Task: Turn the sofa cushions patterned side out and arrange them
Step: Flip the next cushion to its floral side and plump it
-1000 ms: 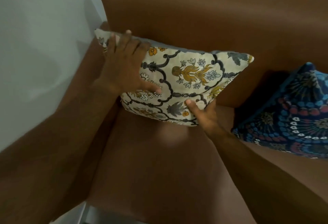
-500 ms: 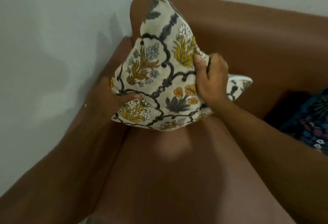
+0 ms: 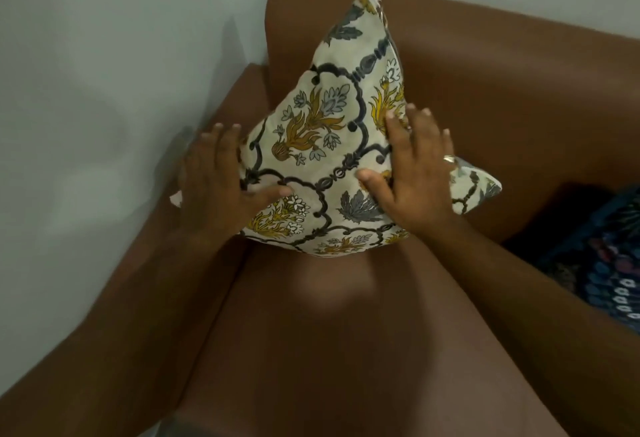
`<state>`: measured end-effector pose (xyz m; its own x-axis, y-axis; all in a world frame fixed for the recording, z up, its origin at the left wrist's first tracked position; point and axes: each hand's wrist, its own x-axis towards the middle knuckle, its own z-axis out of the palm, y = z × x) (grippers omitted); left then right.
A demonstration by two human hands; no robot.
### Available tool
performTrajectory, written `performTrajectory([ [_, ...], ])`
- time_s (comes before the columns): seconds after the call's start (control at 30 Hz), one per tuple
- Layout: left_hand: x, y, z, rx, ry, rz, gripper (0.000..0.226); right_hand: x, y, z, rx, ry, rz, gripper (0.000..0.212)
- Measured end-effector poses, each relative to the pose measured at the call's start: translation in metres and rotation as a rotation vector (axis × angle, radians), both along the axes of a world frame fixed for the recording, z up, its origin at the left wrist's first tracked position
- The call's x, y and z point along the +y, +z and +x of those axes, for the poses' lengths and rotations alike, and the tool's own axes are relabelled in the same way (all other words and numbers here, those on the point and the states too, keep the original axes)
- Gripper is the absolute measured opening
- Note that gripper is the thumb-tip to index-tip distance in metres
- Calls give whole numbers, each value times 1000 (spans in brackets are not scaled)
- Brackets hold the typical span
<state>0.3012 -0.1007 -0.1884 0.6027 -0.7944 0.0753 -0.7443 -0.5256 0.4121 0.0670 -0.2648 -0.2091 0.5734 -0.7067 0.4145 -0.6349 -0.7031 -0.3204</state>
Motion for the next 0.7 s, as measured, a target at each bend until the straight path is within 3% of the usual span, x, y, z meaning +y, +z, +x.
performTrajectory([
  [0.07, -9, -10, 6, 114, -13, 67, 122, -8, -6, 3, 128, -21, 58, 81],
  [0.17, -20, -20, 30, 224, -38, 43, 106, -16, 2, 4, 159, -35, 117, 84],
  [0.27, -12, -20, 32, 219, -56, 34, 96, -11, 4, -14, 111, -38, 170, 94],
  [0.4, 0, -30, 30, 195, 60, 48, 97, -18, -18, -49, 87, -224, 329, 111],
  [0.57, 4, -47, 21, 232, 114, -70, 93, -22, -27, -37, -31, -200, 243, 89],
  [0.7, -3, -42, 24, 236, 52, -129, 95, -32, -37, -32, 75, -240, 249, 100],
])
